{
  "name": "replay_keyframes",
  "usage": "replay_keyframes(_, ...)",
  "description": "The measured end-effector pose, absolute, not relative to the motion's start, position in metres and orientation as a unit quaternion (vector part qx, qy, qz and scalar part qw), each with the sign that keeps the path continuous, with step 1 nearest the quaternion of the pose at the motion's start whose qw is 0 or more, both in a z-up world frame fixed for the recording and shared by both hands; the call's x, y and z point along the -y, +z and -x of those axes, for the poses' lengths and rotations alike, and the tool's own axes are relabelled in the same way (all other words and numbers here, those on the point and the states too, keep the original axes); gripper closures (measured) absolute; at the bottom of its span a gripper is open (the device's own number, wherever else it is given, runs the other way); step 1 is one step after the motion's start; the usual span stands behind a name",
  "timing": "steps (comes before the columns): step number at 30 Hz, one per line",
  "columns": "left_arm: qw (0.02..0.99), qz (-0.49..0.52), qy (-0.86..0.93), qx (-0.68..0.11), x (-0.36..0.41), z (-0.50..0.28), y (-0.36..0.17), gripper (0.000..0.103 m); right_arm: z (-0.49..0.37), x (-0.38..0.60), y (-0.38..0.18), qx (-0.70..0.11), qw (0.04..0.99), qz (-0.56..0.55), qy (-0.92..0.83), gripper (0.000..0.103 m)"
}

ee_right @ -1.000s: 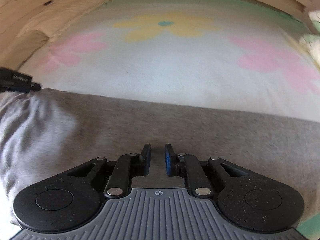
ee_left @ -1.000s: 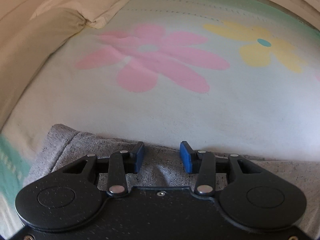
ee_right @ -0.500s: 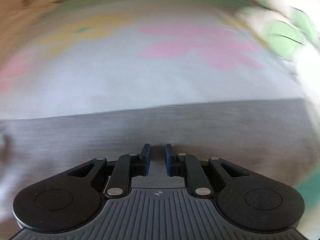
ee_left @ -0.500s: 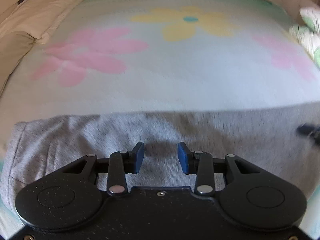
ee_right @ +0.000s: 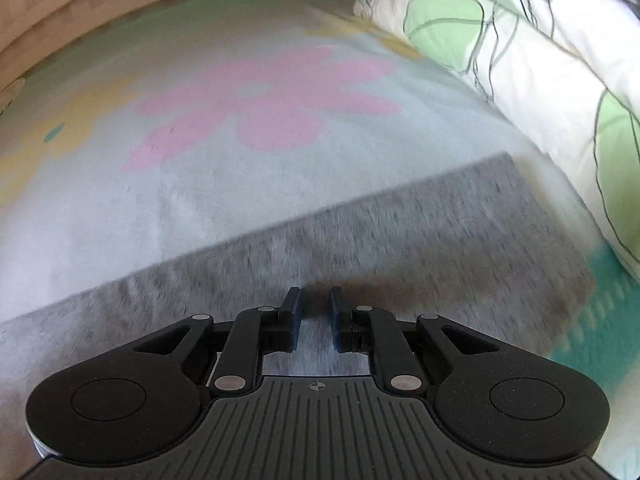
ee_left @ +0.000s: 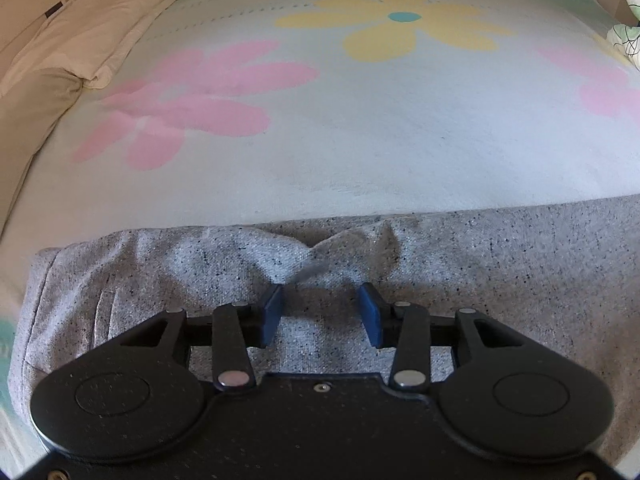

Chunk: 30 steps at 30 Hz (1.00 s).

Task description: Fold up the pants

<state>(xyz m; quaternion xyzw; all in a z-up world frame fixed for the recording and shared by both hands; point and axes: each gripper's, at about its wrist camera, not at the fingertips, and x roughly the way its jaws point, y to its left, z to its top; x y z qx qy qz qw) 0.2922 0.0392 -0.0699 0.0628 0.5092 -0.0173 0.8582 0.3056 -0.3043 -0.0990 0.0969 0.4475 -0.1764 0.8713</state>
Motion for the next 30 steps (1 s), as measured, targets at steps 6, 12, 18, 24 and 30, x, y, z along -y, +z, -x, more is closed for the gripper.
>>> replay_keyframes(6, 0.858, -0.053, -0.024, -0.511, -0.048, -0.298, -0.071, 0.052, -0.33, 0.306, -0.105, -0.437, 0.875, -0.091, -0.187, 0.089)
replay_keyframes(12, 0.859, -0.053, -0.028, -0.509, -0.053, -0.3, -0.074, 0.05, -0.334, 0.327, -0.101, -0.429, 0.879, -0.107, -0.18, 0.09)
replay_keyframes(18, 0.86, -0.048, -0.027, -0.507, -0.054, -0.301, -0.074, 0.05, -0.301, 0.355, -0.077, -0.404, 0.881, -0.15, -0.195, 0.087)
replay_keyframes(24, 0.863, -0.036, -0.018, -0.504, -0.051, -0.297, -0.063, 0.05, -0.247, 0.4, -0.05, -0.393, 0.876, -0.184, -0.21, 0.085)
replay_keyframes(30, 0.859, -0.042, -0.037, -0.509, -0.032, -0.286, -0.057, 0.05, -0.204, 0.44, -0.051, -0.38, 0.859, -0.241, -0.246, 0.071)
